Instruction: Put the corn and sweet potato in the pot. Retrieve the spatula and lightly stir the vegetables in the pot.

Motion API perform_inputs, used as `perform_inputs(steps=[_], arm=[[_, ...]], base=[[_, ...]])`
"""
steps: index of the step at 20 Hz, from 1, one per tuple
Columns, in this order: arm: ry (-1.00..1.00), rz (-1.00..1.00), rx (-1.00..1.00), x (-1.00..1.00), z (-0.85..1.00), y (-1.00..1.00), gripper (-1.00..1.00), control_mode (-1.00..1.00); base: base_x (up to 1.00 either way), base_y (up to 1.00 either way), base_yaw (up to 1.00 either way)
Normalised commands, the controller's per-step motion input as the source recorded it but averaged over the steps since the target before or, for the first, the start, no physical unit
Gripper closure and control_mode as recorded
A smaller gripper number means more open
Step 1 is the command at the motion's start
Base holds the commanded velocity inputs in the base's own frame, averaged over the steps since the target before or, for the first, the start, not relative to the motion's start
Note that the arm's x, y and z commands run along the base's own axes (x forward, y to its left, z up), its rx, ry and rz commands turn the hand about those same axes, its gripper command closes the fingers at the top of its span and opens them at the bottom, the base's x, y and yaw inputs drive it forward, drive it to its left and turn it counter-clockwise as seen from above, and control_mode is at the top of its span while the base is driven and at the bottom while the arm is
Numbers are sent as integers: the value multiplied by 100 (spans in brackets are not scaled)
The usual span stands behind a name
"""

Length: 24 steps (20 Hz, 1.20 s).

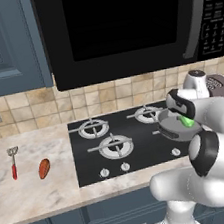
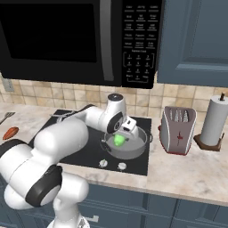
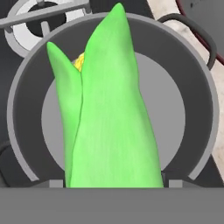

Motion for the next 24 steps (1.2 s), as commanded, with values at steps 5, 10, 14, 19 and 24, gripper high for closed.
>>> perform_inputs(steps=[5,10,14,19,24], arm=[[0,0,0,4,-2,0,100,-100],[0,0,0,0,-9,0,100,-100],[0,0,0,0,-25,0,100,-100],[0,0,0,0,-14,0,100,-100],[0,0,0,1,0,0,100,-100]], base=[[0,0,0],[0,0,0],[0,0,0],[0,0,0],[0,0,0]])
